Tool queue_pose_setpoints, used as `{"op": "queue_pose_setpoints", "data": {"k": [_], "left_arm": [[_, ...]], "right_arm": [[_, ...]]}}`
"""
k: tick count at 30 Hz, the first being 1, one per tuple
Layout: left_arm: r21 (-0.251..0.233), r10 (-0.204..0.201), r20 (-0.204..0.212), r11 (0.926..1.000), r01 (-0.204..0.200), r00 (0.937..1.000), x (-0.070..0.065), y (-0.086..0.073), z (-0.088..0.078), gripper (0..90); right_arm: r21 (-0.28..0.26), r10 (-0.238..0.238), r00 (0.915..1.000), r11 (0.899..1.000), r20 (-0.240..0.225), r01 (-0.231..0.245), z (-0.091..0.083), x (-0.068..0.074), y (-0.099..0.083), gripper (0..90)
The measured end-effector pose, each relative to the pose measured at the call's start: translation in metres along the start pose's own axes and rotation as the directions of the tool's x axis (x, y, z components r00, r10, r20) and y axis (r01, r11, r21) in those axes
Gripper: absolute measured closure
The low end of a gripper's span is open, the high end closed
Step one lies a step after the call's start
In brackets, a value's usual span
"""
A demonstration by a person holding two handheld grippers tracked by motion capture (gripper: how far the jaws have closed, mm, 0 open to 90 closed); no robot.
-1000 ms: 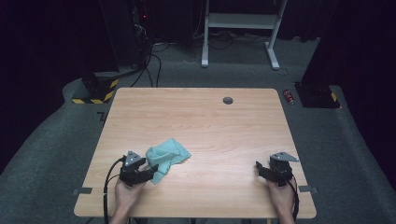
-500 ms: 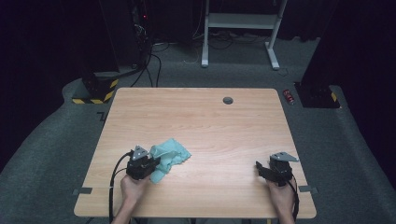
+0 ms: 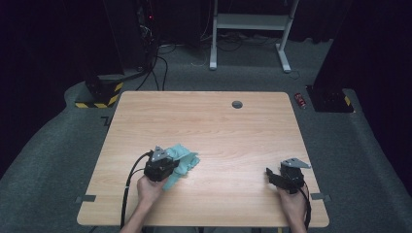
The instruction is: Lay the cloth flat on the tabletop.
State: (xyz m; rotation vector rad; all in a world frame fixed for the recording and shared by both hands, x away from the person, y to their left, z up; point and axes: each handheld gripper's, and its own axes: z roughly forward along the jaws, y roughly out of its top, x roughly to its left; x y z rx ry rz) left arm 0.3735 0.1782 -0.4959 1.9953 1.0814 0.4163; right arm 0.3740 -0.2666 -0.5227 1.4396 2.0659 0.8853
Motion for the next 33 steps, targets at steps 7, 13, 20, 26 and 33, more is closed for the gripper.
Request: {"op": "queue_pose_setpoints", "data": {"k": [7, 13, 20, 26, 33], "left_arm": [[0.009, 0.044, 0.051, 0.999, -0.045, 0.9977, -0.017, 0.016, 0.016, 86.7], [0.031, 0.066, 0.093, 0.9971, -0.07, 0.9934, -0.032, 0.021, 0.031, 86.6], [0.041, 0.087, 0.129, 0.9948, -0.093, 0.9878, -0.045, 0.025, 0.043, 86.5], [0.051, 0.108, 0.161, 0.9918, -0.118, 0.9811, -0.054, 0.027, 0.052, 86.1], [0.076, 0.116, 0.166, 0.9885, -0.13, 0.9793, -0.06, 0.027, 0.055, 72.4]], "right_arm": [[0.0, 0.0, 1.0, 1.0, 0.001, 0.0, 0.0, 0.0, 0.0, 35.5], [0.0, 0.002, 1.0, 1.0, 0.001, -0.002, 0.0, 0.0, 0.0, 35.5], [0.0, 0.002, 1.0, 1.0, 0.001, -0.002, 0.0, 0.0, 0.0, 35.5], [0.001, 0.002, 1.0, 1.0, 0.0, -0.002, 0.0, 0.0, 0.0, 35.5], [0.0, -0.008, 1.0, 1.0, -0.005, 0.008, 0.0, 0.0, 0.0, 35.9]]}}
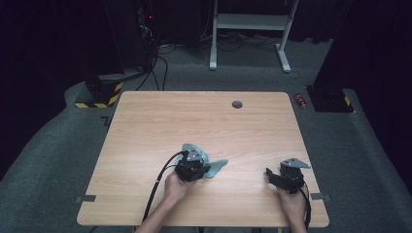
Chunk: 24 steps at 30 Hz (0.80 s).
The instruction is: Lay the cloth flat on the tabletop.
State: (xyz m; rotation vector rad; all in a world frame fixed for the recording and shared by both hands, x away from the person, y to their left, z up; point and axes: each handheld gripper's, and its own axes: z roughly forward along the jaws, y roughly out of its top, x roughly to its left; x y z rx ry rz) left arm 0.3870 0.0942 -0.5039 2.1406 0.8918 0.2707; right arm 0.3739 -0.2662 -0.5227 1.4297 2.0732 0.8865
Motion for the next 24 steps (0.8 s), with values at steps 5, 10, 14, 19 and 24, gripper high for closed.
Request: {"op": "queue_pose_setpoints", "data": {"k": [5, 10, 14, 19, 24], "left_arm": [[0.009, 0.014, -0.03, 0.9999, -0.014, 0.9995, -0.002, -0.002, -0.011, 56.8], [-0.014, -0.022, -0.047, 0.9997, 0.022, 0.9986, 0.004, -0.011, -0.028, 53.2], [-0.017, -0.041, -0.088, 0.9991, 0.04, 0.9953, 0.009, -0.024, -0.041, 52.0], [-0.023, -0.087, -0.121, 0.9961, 0.085, 0.9888, 0.015, -0.041, -0.054, 51.6], [-0.044, -0.115, -0.138, 0.9929, 0.11, 0.9837, 0.017, -0.05, -0.064, 51.4]], "right_arm": [[-0.002, -0.006, 1.0, 1.0, -0.006, 0.006, 0.0, 0.001, 0.0, 38.5], [-0.001, 0.003, 1.0, 1.0, 0.002, -0.003, 0.0, 0.002, 0.001, 44.6], [0.021, -0.009, 0.9997, 1.0, -0.023, 0.01, 0.0, 0.01, 0.007, 52.0], [-0.011, -0.068, 0.9889, 0.998, -0.132, 0.067, 0.002, 0.032, 0.021, 55.7], [-0.027, -0.138, 0.9599, 0.99, -0.244, 0.136, 0.012, 0.064, 0.042, 56.2]]}}
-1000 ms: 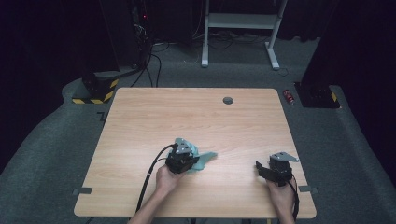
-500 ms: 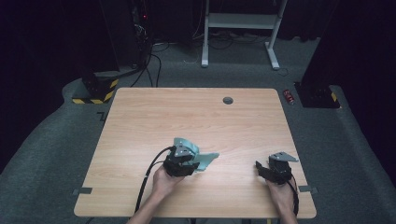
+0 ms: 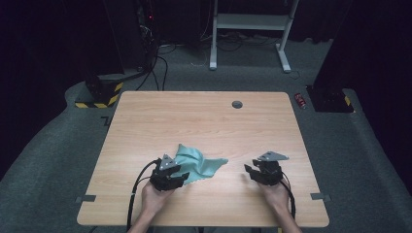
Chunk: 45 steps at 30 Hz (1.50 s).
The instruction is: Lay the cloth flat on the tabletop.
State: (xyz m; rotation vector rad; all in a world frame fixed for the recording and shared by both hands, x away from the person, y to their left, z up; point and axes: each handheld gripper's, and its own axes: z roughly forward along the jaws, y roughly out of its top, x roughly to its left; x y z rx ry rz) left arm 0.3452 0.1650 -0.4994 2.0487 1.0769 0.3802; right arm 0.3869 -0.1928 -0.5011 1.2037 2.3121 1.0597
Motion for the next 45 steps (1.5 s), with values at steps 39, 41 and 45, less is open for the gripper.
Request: {"op": "queue_pose_setpoints", "data": {"k": [39, 41, 45], "left_arm": [[0.049, 0.031, -0.015, 0.9984, -0.03, 0.9994, 0.001, -0.013, 0.013, 78.2], [0.05, 0.037, -0.011, 0.9981, -0.037, 0.9992, 0.0, -0.013, 0.014, 80.0], [0.049, 0.052, 0.004, 0.9974, -0.052, 0.9987, 0.0, -0.013, 0.015, 84.2]], "right_arm": [[0.054, -0.079, 0.9784, 0.994, -0.191, 0.09, 0.03, 0.032, 0.026, 89.0], [0.06, -0.093, 0.9786, 0.993, -0.184, 0.106, 0.026, 0.032, 0.023, 89.0], [0.077, -0.113, 0.9789, 0.989, -0.17, 0.128, 0.021, 0.034, 0.015, 88.8]]}}
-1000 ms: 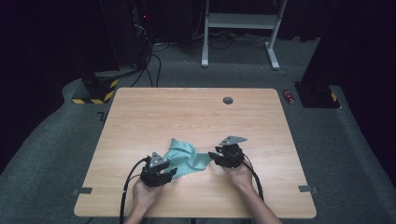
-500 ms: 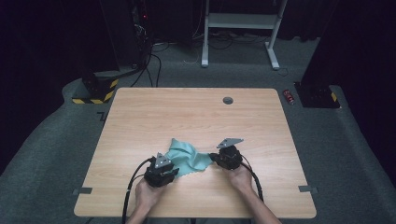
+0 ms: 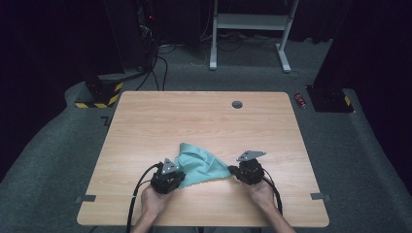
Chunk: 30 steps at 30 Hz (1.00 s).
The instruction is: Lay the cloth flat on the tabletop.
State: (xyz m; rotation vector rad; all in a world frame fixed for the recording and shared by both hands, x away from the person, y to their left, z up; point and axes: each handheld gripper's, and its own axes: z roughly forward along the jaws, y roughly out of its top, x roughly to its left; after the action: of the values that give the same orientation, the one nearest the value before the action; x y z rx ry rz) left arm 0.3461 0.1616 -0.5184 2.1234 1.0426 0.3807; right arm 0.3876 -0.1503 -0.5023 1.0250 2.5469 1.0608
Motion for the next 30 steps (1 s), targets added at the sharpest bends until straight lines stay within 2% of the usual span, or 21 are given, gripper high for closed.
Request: {"op": "queue_pose_setpoints", "data": {"k": [5, 7, 9, 11, 14, 18, 20, 25, 30], "left_arm": [[0.002, 0.002, 0.024, 1.0, -0.002, 0.9997, -0.002, 0.0, -0.001, 87.2], [-0.006, 0.004, 0.023, 1.0, -0.004, 0.9997, -0.002, 0.0, -0.002, 83.9], [-0.017, -0.013, 0.025, 0.9998, 0.013, 0.9996, 0.0, 0.001, -0.005, 79.9], [-0.026, -0.023, 0.013, 0.9994, 0.023, 0.9997, 0.002, 0.003, -0.007, 75.3], [-0.046, -0.042, -0.022, 0.9981, 0.041, 0.9989, 0.006, 0.007, -0.011, 69.5], [-0.063, -0.067, -0.055, 0.996, 0.064, 0.9962, 0.011, 0.013, -0.014, 63.3], [-0.07, -0.087, -0.054, 0.9941, 0.083, 0.9948, 0.013, 0.015, -0.015, 61.0], [-0.064, -0.1, -0.08, 0.9934, 0.095, 0.9917, 0.018, 0.023, -0.011, 57.9], [-0.057, -0.115, -0.058, 0.9921, 0.112, 0.9916, 0.021, 0.03, -0.005, 61.6]], "right_arm": [[0.02, 0.006, 1.0, 1.0, 0.001, -0.006, -0.004, 0.004, -0.012, 87.3], [0.026, 0.014, 0.9999, 1.0, -0.001, -0.014, -0.005, 0.005, -0.013, 77.4], [0.012, 0.016, 0.9998, 1.0, 0.011, -0.016, -0.007, 0.003, -0.011, 73.1], [-0.009, 0.037, 0.9993, 0.999, 0.012, -0.037, -0.008, 0.002, -0.006, 70.1], [-0.041, 0.043, 0.999, 0.998, 0.011, -0.043, -0.006, 0.001, 0.006, 67.9], [-0.053, 0.051, 0.9987, 0.997, 0.002, -0.051, 0.003, 0.001, 0.022, 67.8], [-0.046, 0.058, 0.9983, 0.997, -0.005, -0.058, 0.011, 0.001, 0.031, 67.8], [-0.029, 0.065, 0.9979, 0.997, -0.006, -0.065, 0.029, 0.0, 0.045, 67.8], [0.001, 0.081, 0.9967, 0.997, -0.002, -0.081, 0.043, -0.001, 0.052, 69.5]]}}
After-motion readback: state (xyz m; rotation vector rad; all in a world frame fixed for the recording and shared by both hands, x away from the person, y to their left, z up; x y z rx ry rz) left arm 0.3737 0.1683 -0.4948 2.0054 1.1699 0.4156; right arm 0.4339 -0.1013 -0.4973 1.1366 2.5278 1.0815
